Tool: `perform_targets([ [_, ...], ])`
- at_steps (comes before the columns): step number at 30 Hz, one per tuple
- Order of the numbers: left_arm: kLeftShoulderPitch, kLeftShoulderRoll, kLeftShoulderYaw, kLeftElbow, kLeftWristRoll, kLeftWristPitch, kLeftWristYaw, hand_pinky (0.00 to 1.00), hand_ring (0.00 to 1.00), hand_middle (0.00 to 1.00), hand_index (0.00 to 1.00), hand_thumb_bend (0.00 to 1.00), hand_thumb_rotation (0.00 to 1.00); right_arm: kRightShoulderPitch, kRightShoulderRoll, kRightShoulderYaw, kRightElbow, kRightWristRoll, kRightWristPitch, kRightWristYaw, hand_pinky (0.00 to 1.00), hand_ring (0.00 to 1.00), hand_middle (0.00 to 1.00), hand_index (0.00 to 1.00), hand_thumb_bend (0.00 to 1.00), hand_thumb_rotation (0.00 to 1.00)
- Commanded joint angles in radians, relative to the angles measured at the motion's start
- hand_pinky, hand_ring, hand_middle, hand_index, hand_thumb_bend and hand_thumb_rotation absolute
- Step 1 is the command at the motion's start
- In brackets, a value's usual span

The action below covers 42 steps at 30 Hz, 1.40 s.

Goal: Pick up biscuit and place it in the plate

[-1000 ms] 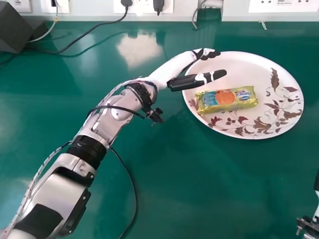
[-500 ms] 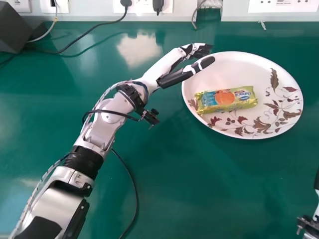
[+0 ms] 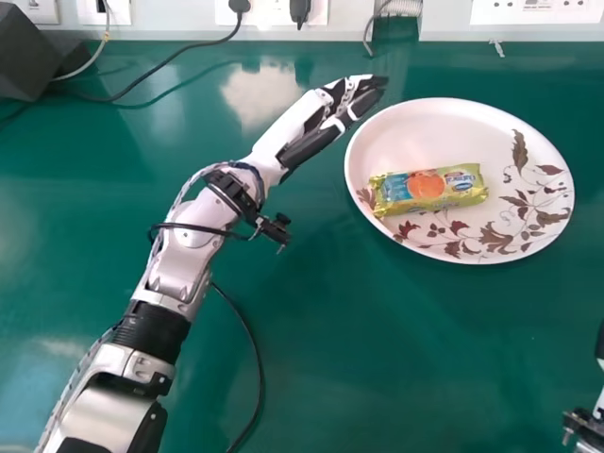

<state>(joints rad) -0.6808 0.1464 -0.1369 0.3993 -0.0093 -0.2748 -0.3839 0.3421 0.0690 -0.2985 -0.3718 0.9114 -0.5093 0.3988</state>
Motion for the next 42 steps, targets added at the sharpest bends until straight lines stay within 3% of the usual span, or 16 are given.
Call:
perform_targets([
  [1,0.034,-0.003,0.018,-0.044,-0.032,0.030,-0.020,0.92,0.92,0.94,0.91,1.00,0.65,0.008,0.038,-0.006,-0.006,-0.002,0.002,-0.006,0.80,0.85,0.81,0.74,0.88,0.46],
  [10,0.112,-0.014,0.055,-0.154,-0.136,0.126,-0.050,0.90,0.91,0.93,0.92,1.00,0.66,0.010,0.027,-0.013,0.002,0.003,0.005,0.013,0.71,0.82,0.80,0.74,0.89,0.44],
  [18,0.173,-0.024,0.108,-0.254,-0.294,0.267,-0.109,0.91,0.91,0.93,0.92,1.00,0.65,0.009,0.028,-0.014,0.000,0.017,0.018,0.025,0.68,0.84,0.82,0.76,0.90,0.39],
  [24,0.224,-0.029,0.138,-0.344,-0.353,0.379,-0.085,0.92,0.93,0.94,0.94,1.00,0.65,0.011,0.033,-0.013,0.001,0.015,0.020,0.030,0.73,0.82,0.80,0.74,0.94,0.36],
  [35,0.300,-0.074,0.225,-0.417,-0.496,0.458,-0.057,0.91,0.91,0.94,0.94,1.00,0.63,0.021,0.035,-0.013,-0.008,0.038,0.032,0.043,0.77,0.84,0.82,0.76,0.92,0.36],
  [42,0.336,-0.068,0.255,-0.444,-0.549,0.480,-0.069,0.93,0.94,0.96,0.95,1.00,0.65,0.026,0.033,-0.010,-0.014,0.035,0.037,0.054,0.81,0.85,0.82,0.77,0.92,0.36],
])
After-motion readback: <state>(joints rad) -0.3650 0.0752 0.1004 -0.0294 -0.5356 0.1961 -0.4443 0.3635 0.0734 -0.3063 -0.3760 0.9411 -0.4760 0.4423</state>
